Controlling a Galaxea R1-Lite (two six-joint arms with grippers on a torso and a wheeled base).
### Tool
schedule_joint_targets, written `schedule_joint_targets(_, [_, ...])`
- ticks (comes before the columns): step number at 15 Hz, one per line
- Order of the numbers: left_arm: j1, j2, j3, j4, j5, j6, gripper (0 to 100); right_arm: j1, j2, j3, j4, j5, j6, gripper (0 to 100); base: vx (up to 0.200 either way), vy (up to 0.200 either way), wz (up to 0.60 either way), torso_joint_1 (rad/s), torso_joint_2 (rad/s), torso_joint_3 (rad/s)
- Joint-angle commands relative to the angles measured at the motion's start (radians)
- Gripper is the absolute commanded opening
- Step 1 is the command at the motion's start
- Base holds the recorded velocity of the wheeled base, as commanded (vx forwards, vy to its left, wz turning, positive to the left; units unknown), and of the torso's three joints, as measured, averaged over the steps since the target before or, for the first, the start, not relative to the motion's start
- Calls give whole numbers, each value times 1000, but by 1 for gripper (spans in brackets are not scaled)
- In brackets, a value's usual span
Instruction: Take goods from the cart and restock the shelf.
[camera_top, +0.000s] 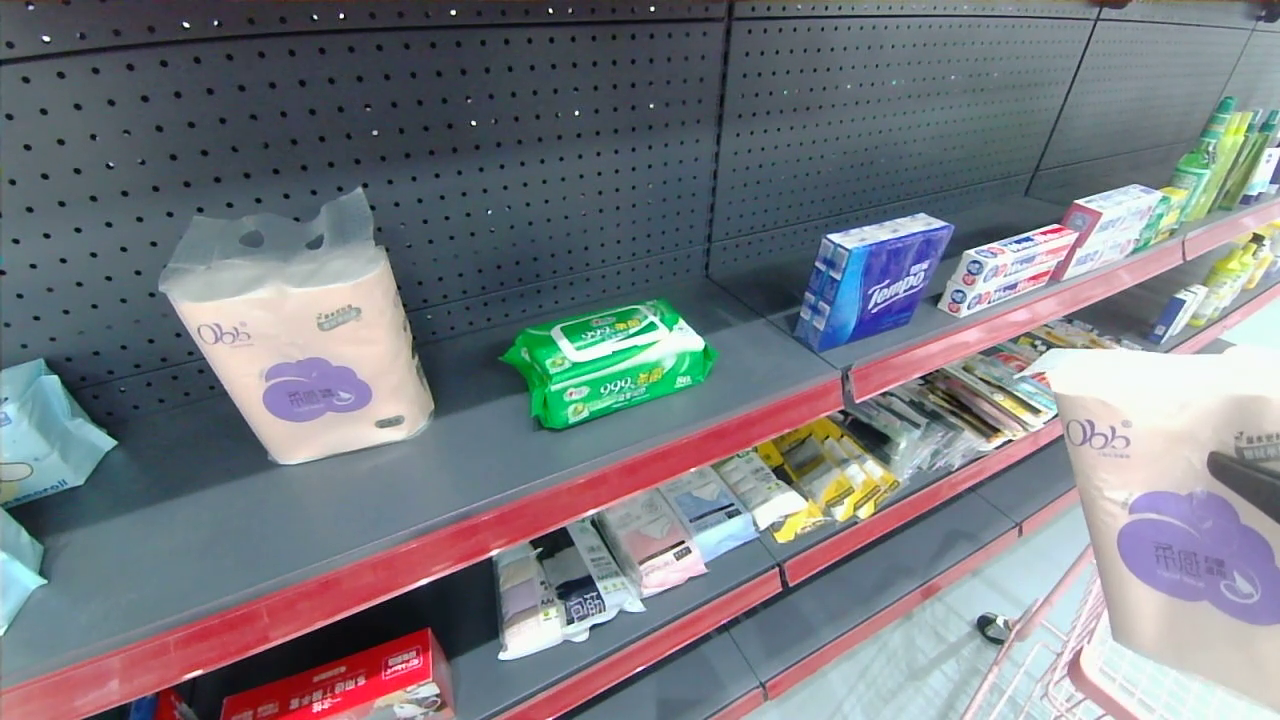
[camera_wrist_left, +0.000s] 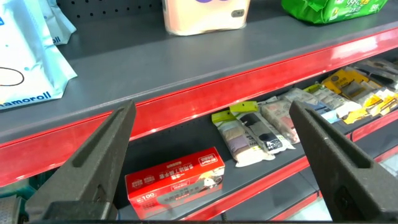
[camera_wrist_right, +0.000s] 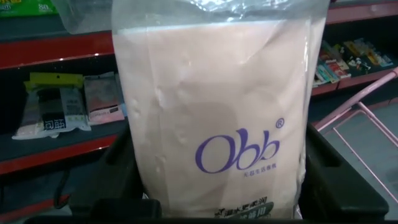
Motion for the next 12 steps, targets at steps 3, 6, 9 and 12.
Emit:
schedule_joint_targets(3, [0, 1, 0, 0, 0, 0, 100, 2, 12, 1, -1, 0, -1, 0, 0, 0, 0, 0, 0, 0])
schedule_joint_targets(6, [0, 1, 0, 0, 0, 0, 100, 2, 12, -1, -1, 0, -1, 0, 0, 0, 0, 149, -320, -164])
schedule_joint_targets(9, [0, 1, 0, 0, 0, 0, 100, 3, 21, -9, -1, 0, -16, 0, 0, 0, 0, 168, -357, -190])
schedule_joint_targets(12, [0, 1, 0, 0, 0, 0, 100, 3, 32, -21, -2, 0, -16, 0, 0, 0, 0, 168, -354, -188])
